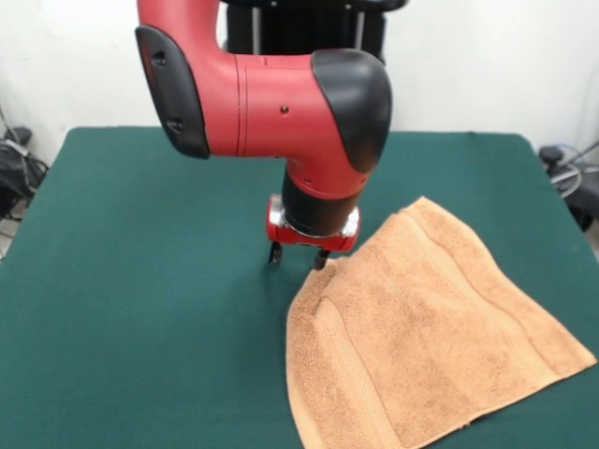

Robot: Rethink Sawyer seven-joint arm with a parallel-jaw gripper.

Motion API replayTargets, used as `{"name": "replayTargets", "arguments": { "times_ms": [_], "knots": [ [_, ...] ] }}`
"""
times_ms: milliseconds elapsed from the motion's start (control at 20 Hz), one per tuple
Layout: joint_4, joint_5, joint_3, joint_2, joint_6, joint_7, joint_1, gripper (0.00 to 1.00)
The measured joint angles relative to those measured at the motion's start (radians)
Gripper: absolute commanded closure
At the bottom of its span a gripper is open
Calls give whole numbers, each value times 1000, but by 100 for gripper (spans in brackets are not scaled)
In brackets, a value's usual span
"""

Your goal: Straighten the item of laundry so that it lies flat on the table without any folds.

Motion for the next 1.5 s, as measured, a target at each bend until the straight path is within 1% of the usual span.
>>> {"name": "replayTargets", "arguments": {
  "times_ms": [500,1500],
  "knots": [
    [-3,1,1,2,3,0,-1,0],
    [-3,2,24,5,12,0,-30,0]
  ]
}}
